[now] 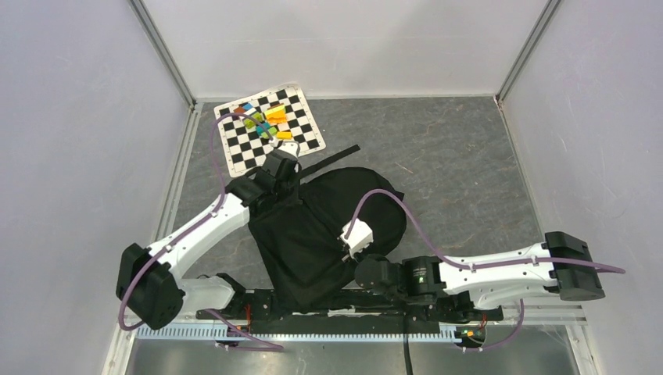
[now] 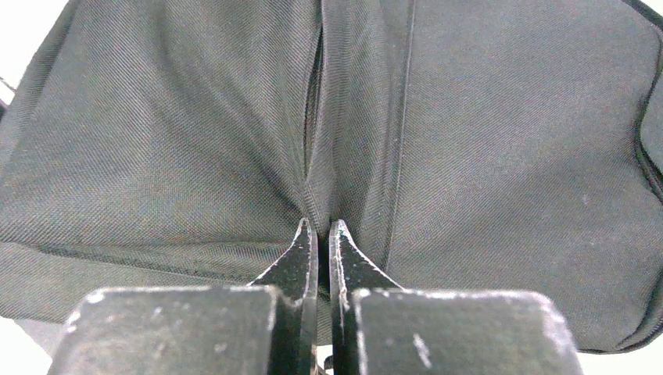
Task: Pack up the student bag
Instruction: Zip the student bag at the center of the board.
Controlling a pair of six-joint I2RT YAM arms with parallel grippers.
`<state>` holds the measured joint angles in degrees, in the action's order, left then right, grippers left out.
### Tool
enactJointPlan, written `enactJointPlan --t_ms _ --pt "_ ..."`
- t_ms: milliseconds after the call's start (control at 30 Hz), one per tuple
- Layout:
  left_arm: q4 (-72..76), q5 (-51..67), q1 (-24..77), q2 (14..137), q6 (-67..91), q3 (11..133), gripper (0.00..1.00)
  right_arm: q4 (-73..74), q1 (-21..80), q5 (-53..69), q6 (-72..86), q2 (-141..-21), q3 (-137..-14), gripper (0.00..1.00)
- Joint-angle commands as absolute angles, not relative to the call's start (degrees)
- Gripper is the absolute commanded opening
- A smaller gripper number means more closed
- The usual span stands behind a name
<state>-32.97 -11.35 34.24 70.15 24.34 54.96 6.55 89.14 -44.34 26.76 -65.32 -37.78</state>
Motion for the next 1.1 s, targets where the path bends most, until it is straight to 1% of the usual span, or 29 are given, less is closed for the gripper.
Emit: enactJointPlan --t_ms 0,133,333,533,567,600,633,667,700,733,767,867,967,1067 --pt "-24.3 -16.8 31.2 73.3 21.1 56.9 0.02 7.4 87.1 -44.6 27.8 -68.6 -42.0 0.00" --pt "-20.0 -13.6 30.9 77.7 19.7 59.3 0.02 1.3 80.4 -36.4 24.7 -72.3 -42.7 0.00" --pt "-15.0 -10.7 30.3 87.1 17.0 67.6 0.02 -1.7 73.4 -33.3 21.3 -77.9 -45.8 0.00" --pt "-12.4 -8.9 30.1 92.7 14.8 72.9 0.02 -1.8 69.9 -30.0 19.2 -78.5 -48.6 0.00" --pt "-11.8 -8.7 30.1 92.6 14.8 72.6 0.02 -1.5 69.3 -29.1 18.4 -78.2 -49.0 0.05" --pt "-11.0 -8.3 30.1 92.1 14.9 71.9 0.08 -1.1 68.9 -27.8 17.1 -77.7 -49.3 0.21" --pt "-10.1 -7.6 30.1 91.3 14.8 71.2 0.22 -0.6 68.4 -26.7 15.7 -77.1 -49.8 0.40" --pt "-9.1 -7.1 30.2 90.3 14.9 70.2 0.43 -0.2 68.0 -26.0 14.3 -76.5 -50.1 0.64" --pt "-8.3 -6.8 30.2 89.3 14.9 69.2 0.75 0.6 67.4 -25.2 13.1 -75.7 -50.5 0.84" --pt "-7.4 -6.6 30.1 88.0 15.0 68.0 0.97 2.1 66.6 -24.5 11.7 -75.0 -50.8 0.94" --pt "-6.8 -6.5 30.2 86.8 15.1 66.9 0.99 2.8 65.8 -23.9 10.5 -74.0 -51.1 0.98" --pt "-6.8 -7.0 30.1 82.5 15.0 64.5 1.00 5.8 61.5 -21.5 7.4 -70.7 -51.7 0.98" --pt "-8.1 -9.5 29.3 77.3 15.7 61.5 1.00 7.1 53.8 -17.5 6.4 -65.9 -50.1 0.98" --pt "-10.5 -9.6 25.3 71.5 18.4 58.7 1.00 7.7 44.3 -13.6 6.4 -61.3 -46.9 0.98"
